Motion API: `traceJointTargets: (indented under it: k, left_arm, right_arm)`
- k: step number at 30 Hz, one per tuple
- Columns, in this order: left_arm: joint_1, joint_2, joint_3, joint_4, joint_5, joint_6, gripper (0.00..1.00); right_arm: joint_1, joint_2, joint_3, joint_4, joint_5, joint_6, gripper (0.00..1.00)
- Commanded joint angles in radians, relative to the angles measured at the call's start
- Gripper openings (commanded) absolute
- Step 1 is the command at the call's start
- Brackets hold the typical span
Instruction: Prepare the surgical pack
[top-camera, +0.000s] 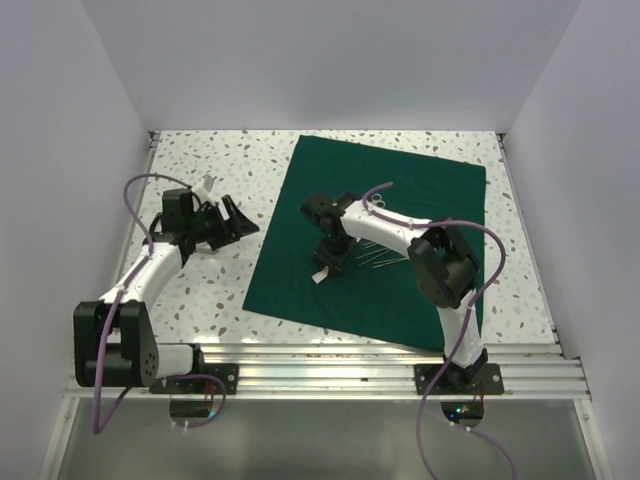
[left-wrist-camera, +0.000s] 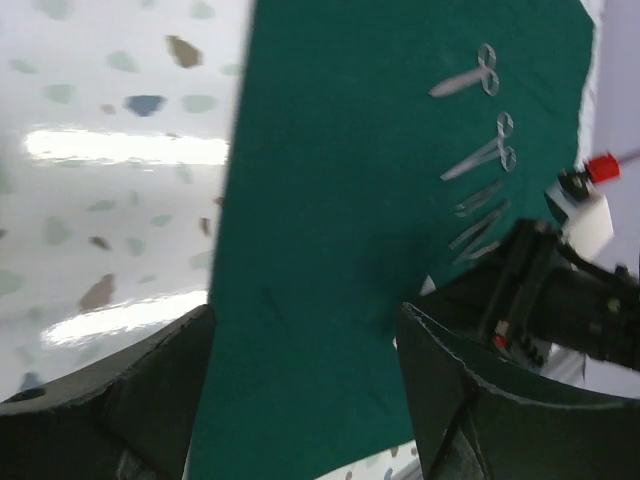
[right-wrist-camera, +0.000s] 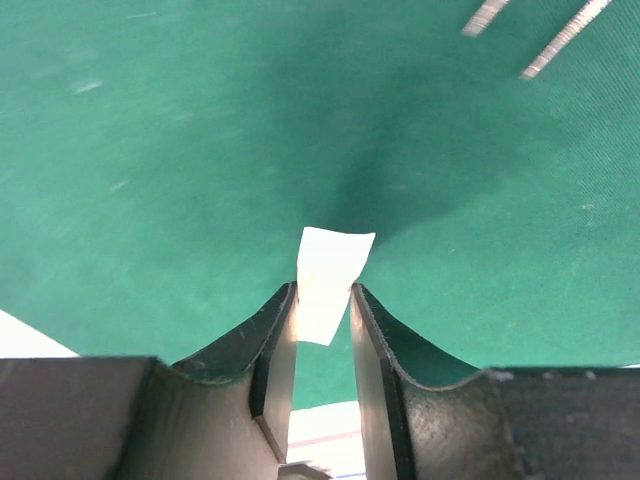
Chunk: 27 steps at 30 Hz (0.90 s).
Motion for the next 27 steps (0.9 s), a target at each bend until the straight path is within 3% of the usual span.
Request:
traceJointTargets:
  k: [1, 7, 12, 17, 27]
  left_arm:
    - [-0.060, 0.004, -0.019, 0.167, 0.223, 0.041, 0.77]
    - [-0.187, 0.050, -0.046, 0.336, 0.393, -0.011, 0.80]
    - [-0.269, 0.076, -0.042, 0.385, 0.417, -0.005, 0.80]
    - [-0.308, 0.121, -0.032, 0.408, 0.453, 0.015, 0.64]
    - [-0.382, 0.196, -0.018, 0.440, 0.431, 0.015, 0.68]
  right_arm:
    - [0.002, -0.063, 0.101, -0.049, 0.071, -0.139, 0.30]
    - [0.000, -0.106, 0.163, -0.099, 0.097, -0.264, 0.30]
    - [0.000, -0.123, 0.221, -0.135, 0.094, -0.299, 0.30]
    - [-0.006, -0.135, 0.235, -0.129, 0.068, -0.298, 0.30]
    - [-0.009, -0.152, 0.273, -0.145, 0.057, -0.296, 0.30]
